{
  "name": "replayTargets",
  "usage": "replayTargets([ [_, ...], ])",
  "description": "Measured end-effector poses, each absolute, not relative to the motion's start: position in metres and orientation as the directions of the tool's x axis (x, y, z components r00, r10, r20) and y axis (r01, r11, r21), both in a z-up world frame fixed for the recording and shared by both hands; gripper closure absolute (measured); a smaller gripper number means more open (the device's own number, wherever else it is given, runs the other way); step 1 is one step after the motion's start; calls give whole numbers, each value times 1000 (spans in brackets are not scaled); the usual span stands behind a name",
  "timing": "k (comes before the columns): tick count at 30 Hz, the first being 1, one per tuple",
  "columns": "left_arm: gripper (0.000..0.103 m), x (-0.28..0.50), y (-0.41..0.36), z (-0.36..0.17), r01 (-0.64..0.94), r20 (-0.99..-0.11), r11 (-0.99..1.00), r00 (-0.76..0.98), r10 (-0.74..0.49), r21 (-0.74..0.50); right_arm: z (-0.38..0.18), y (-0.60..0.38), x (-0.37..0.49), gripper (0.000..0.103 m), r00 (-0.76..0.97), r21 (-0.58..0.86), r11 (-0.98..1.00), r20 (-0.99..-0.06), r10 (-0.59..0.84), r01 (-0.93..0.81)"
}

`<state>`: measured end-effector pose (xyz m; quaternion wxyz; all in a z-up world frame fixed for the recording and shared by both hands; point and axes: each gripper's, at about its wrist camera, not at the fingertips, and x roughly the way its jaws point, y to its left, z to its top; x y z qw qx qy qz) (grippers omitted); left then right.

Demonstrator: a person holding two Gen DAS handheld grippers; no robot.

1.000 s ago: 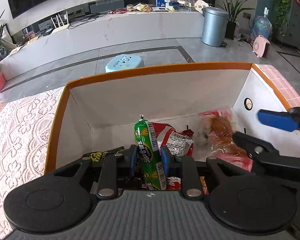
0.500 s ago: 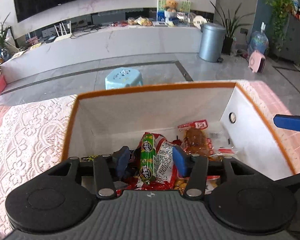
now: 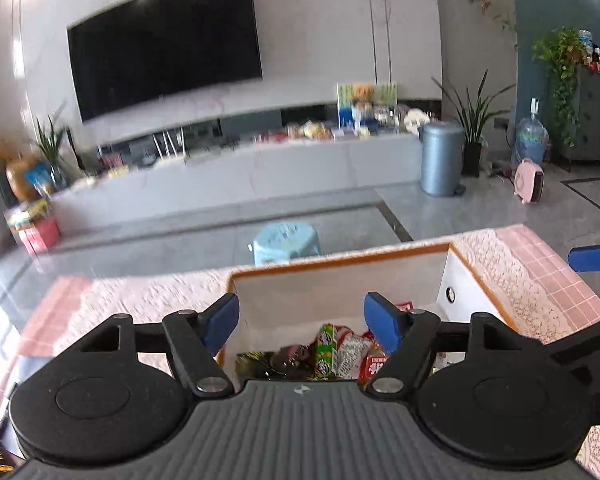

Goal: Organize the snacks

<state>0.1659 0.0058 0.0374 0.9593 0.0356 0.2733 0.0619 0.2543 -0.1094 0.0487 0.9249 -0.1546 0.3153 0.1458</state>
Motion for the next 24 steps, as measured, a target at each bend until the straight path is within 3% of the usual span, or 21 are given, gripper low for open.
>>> replayTargets([
  [13,12,97,-12,62,-188,-363,964,899,246,189,100,-137,163,4,859,-134,946,-472,200,-294],
  [18,7,77,-10,54,-200,-369,961,893,259,191,101,-138,132,4,886,-116,955,-416,204,-274],
  [24,6,69,3,36,-204,-446,969,861,245,140,91,-137,103,4,913,-95,970,-367,176,-225],
])
